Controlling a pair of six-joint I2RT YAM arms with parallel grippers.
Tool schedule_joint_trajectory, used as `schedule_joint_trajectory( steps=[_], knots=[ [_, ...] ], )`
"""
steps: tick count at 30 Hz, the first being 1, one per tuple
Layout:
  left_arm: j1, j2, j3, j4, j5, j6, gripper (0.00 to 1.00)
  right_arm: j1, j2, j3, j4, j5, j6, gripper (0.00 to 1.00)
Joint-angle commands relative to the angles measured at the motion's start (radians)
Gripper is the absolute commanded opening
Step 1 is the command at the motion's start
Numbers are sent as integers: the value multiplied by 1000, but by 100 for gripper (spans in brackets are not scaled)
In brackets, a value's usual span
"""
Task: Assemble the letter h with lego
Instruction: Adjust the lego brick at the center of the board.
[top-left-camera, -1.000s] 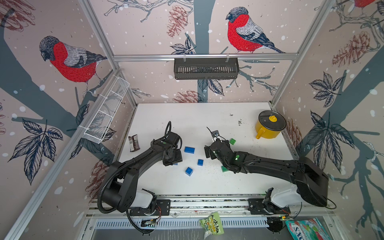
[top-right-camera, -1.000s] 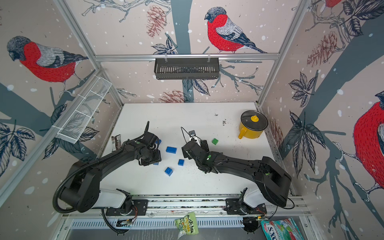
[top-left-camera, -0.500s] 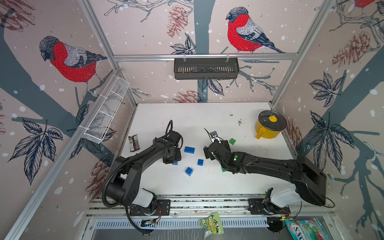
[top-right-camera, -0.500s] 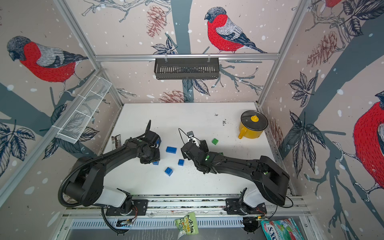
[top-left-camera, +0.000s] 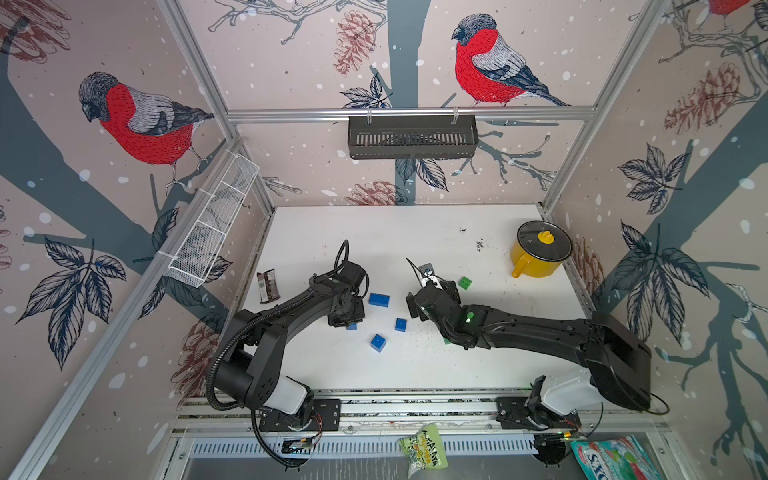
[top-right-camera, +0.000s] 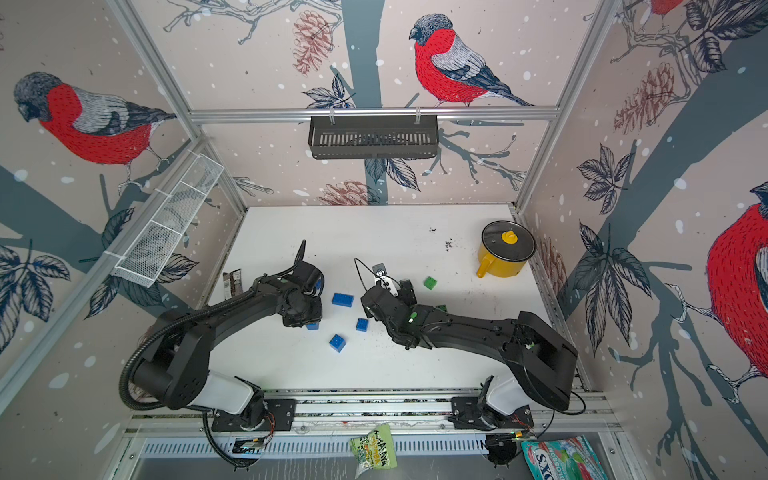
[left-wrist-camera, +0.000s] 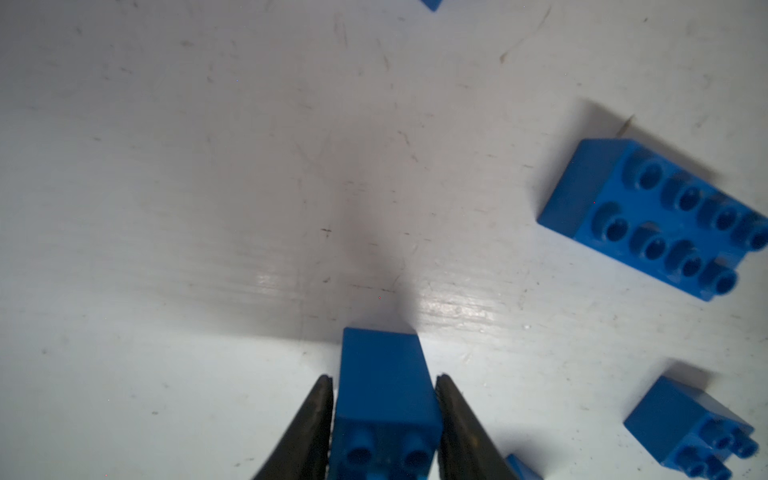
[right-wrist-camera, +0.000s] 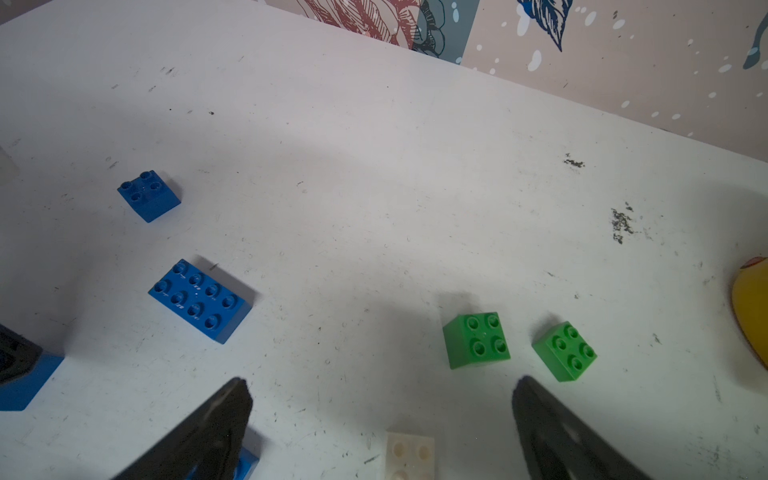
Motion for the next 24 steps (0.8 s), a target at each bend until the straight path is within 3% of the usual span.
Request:
schedule_joint_trajectory(
  steps=[1,7,24],
  knots=[
    [-3,1,-4,-26,-15,5,39,1,2,8,-5,31,-3,100],
    [-4,6,8,-33,-16,16,34,3,5,10,-9,40,-2,100],
    [-36,115,128,-75,-21,70,34,1,-13,0,-11,65,13,100]
  ],
)
